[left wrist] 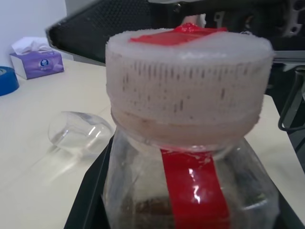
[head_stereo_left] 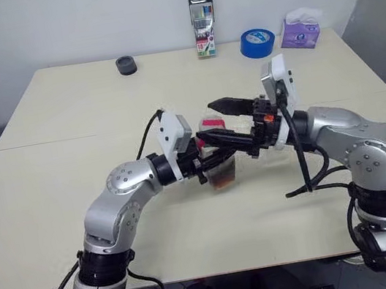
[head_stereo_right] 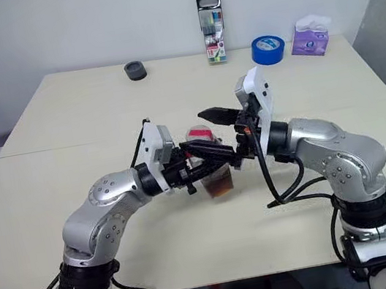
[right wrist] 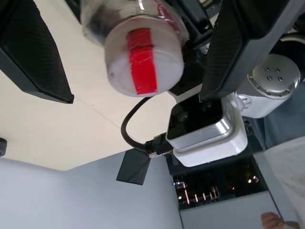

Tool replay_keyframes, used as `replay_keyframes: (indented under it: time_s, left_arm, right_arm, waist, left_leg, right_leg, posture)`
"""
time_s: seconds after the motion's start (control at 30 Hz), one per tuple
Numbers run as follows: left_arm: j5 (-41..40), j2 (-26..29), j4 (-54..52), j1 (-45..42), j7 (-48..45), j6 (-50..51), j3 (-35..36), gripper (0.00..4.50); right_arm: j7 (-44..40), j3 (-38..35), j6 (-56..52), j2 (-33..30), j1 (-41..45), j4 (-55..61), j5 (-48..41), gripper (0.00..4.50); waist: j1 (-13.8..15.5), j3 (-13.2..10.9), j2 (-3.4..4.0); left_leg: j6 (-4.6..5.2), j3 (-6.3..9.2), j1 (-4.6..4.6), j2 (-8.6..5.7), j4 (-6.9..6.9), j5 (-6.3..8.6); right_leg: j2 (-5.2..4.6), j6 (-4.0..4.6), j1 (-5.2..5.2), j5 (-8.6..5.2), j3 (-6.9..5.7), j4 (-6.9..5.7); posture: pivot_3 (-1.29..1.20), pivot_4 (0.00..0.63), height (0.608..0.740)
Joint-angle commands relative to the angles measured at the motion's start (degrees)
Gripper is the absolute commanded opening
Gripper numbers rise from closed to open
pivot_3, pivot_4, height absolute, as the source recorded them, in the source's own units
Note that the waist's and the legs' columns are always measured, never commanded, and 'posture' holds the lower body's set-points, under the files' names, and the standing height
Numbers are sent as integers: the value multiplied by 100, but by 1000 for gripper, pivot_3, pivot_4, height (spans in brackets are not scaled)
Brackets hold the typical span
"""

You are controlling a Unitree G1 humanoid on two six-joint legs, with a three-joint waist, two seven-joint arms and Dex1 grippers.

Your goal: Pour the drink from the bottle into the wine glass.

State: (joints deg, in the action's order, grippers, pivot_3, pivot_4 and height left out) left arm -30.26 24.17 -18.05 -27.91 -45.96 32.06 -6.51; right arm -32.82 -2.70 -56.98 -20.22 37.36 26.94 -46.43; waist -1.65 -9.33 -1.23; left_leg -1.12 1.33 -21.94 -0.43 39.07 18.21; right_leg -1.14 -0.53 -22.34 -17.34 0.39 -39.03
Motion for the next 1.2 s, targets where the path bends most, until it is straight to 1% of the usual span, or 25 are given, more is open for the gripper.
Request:
replay_keyframes:
  time_s: [0.03,0.13,0.23,0.33,0.37,0.5,0.57,0.6,0.63,0.67,0.77,0.87,0.9,1.03,1.2]
  left_arm:
    - [4,-36,-50,-128,-97,-203,24,1804]
    - [12,-42,-28,-143,-128,-215,22,1804]
    - [15,-42,-25,-153,-145,-207,24,1804]
    - [7,-35,-47,-152,-143,-195,26,1804]
    - [4,-34,-60,-150,-136,-186,29,1804]
    - [4,-19,-101,-125,-113,-169,51,1804]
    - [4,-13,-140,-96,-106,-153,67,1804]
    - [3,-10,-158,-84,-101,-146,73,1804]
    - [4,-8,-164,-78,-97,-141,77,1804]
    - [5,-5,-167,-76,-89,-136,84,1804]
    - [15,-3,-154,-83,-81,-139,91,1804]
    - [16,-8,-159,-95,-77,-136,88,1804]
    - [17,-9,-156,-102,-79,-137,87,1804]
    - [18,-8,-134,-134,-93,-137,88,1804]
    - [18,3,-142,-148,-105,-125,81,1804]
  right_arm:
    - [254,-159,-62,17,-17,348,-311,3280]
    - [347,-102,-33,8,-59,383,-373,2157]
    - [357,-8,69,-6,-53,356,-312,1224]
    - [331,84,185,-29,-72,313,-242,146]
    - [305,114,224,-46,-77,300,-220,26]
    - [229,224,411,-150,-77,215,-79,26]
    - [180,183,423,-162,-46,130,-190,26]
    - [148,162,428,-175,-32,100,-237,378]
    - [124,148,432,-187,-21,75,-265,555]
    - [98,137,440,-214,-9,60,-277,871]
    - [6,206,522,-313,-4,56,-169,1873]
    - [-32,340,668,-372,-60,67,11,2969]
    - [-36,377,700,-369,-80,68,40,3255]
    - [-95,479,787,-379,-141,86,107,3255]
    - [3,429,774,-290,-97,54,41,3255]
  waist:
    - [-1,0,0]
    - [-2,0,0]
    - [-3,0,0]
    - [-3,0,0]
    - [-2,0,0]
    - [-2,0,0]
    - [-2,0,0]
    - [-2,0,0]
    - [-2,0,0]
    - [-2,0,0]
    - [-1,0,0]
    - [-3,0,0]
    - [-5,0,0]
    - [-1,0,0]
    - [-2,0,0]
  left_leg:
    - [0,0,0,0,0,0]
    - [0,0,0,0,0,0]
    - [1,0,0,0,0,0]
    - [1,0,0,0,0,0]
    - [1,0,0,0,0,0]
    - [1,0,0,0,0,0]
    - [1,0,0,0,0,0]
    - [1,0,0,0,-1,0]
    - [1,0,0,0,0,0]
    - [1,0,0,0,-1,0]
    - [1,0,0,0,0,0]
    - [1,0,0,0,0,0]
    - [1,0,0,0,-1,0]
    - [1,0,0,0,0,0]
    - [1,0,0,0,-1,0]
  right_leg:
    - [0,0,0,0,0,0]
    - [0,0,0,0,0,0]
    - [0,0,0,0,0,0]
    - [1,0,0,0,0,0]
    - [1,0,0,0,0,0]
    - [1,0,0,0,0,0]
    - [1,0,0,0,0,0]
    - [1,0,0,0,0,0]
    - [1,0,0,0,0,0]
    - [1,0,0,0,0,0]
    - [1,0,0,0,0,0]
    - [1,0,0,0,0,0]
    - [1,0,0,0,0,0]
    - [1,0,0,0,0,1]
    - [1,0,0,0,0,0]
  posture:
    - [0,150,740]
    - [0,150,740]
    - [0,150,740]
    - [0,150,740]
    - [0,150,740]
    - [0,150,740]
    - [0,150,740]
    - [0,150,740]
    - [0,150,740]
    - [0,150,740]
    - [0,150,740]
    - [0,150,740]
    - [0,150,740]
    - [0,150,740]
    - [0,150,740]
